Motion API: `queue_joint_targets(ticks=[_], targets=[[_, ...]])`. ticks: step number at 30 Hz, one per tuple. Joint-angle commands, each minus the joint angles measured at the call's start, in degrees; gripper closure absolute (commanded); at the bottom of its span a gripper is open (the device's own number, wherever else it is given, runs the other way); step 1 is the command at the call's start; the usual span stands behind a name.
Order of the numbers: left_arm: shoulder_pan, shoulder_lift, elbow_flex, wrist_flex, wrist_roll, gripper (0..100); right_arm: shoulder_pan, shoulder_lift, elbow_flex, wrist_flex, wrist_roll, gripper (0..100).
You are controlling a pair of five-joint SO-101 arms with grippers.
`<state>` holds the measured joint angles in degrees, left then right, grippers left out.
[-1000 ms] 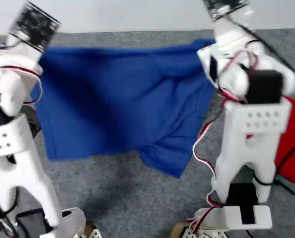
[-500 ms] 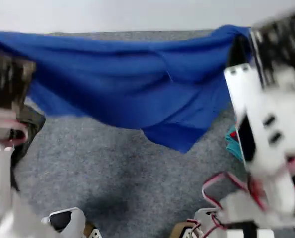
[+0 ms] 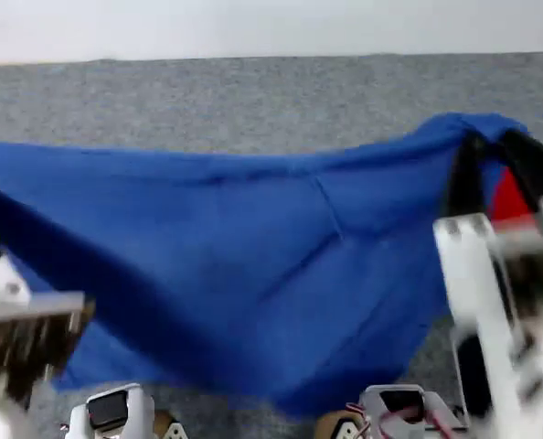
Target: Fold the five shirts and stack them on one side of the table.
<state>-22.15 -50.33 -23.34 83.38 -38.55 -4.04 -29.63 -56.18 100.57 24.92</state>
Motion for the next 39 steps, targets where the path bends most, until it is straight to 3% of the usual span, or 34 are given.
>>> queue_joint_targets(ticks=[1, 8, 14, 17, 21, 29, 39], targets=[[-0.1, 0.1, 9.5, -0.4, -4.7, 100, 0.1, 1.9, 12.4, 0.7, 0.6, 98.8], [1.9, 0.1, 43.8, -9.0, -17.6, 100, -0.2, 12.5, 33.1, -11.3, 0.3, 98.8], [4.7, 0.7, 69.5, -35.2, -17.8, 100, -1.2, 24.8, 42.3, -26.7, 0.2, 98.8], [5.4, 5.4, 74.0, -44.2, -17.8, 100, -0.8, 31.2, 42.6, -33.0, 0.2, 98.8], [5.5, 16.6, 68.1, -48.2, -15.1, 100, -1.1, 37.2, 42.6, -39.2, 0.2, 98.8], [6.3, 46.3, 42.3, -47.6, -7.6, 100, -0.8, 44.1, 42.4, -54.0, 0.4, 98.8], [11.1, 75.2, 5.1, -38.4, -1.7, 100, 2.1, 60.0, 20.0, -56.1, 0.4, 98.8]])
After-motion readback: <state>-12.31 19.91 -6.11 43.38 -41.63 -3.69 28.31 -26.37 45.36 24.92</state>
